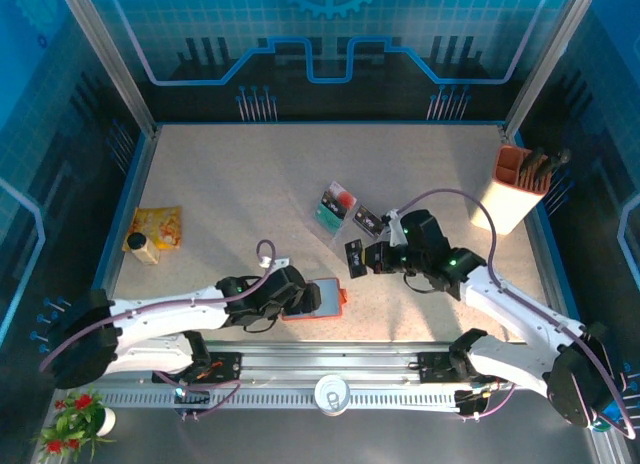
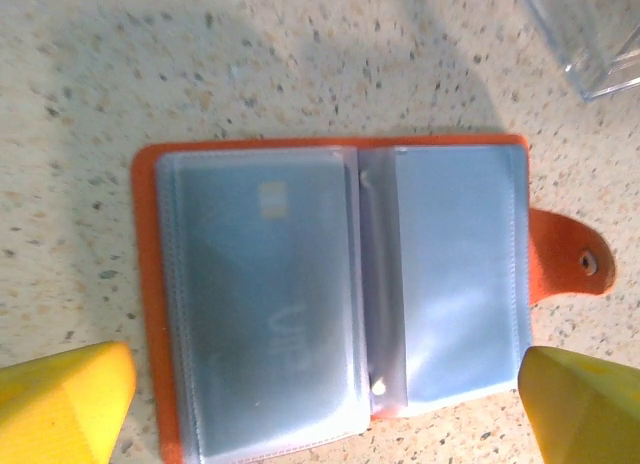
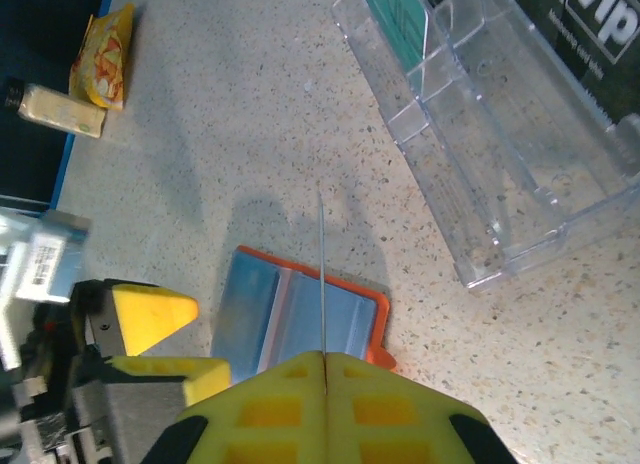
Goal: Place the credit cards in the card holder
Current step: Insert the credit card into the card slot.
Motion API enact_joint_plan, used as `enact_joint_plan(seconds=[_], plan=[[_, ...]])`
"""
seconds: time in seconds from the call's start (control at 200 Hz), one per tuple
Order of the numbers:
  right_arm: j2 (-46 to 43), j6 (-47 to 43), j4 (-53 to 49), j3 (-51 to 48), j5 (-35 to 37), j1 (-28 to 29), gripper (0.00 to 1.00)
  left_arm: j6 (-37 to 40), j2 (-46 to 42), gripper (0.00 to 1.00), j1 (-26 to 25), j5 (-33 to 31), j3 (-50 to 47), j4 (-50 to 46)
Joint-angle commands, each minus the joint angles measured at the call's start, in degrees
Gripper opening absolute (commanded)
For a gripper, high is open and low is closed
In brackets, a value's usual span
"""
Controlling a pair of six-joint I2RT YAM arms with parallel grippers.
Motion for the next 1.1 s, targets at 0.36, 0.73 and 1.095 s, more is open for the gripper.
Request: enact_joint_plan(seconds=[0.36,0.73,1.095], plan=[[4.91,15.20,32.01,-13.60,16.14,18.19,0.00,-1.25,-2.96,0.99,2.55,-5.84,-2.29,-11.37],[14.19,17.76,43.97,-14.81,26.17,26.97,0.00,-1.10,-0.17,0.99,2.91,-5.04,-4.67,-10.99],[20.29,19.48,50.41,-15.16,28.98,29.55,0.00,-2.26,1.39,0.99,2.94,-3.66,-6.98,-9.98]])
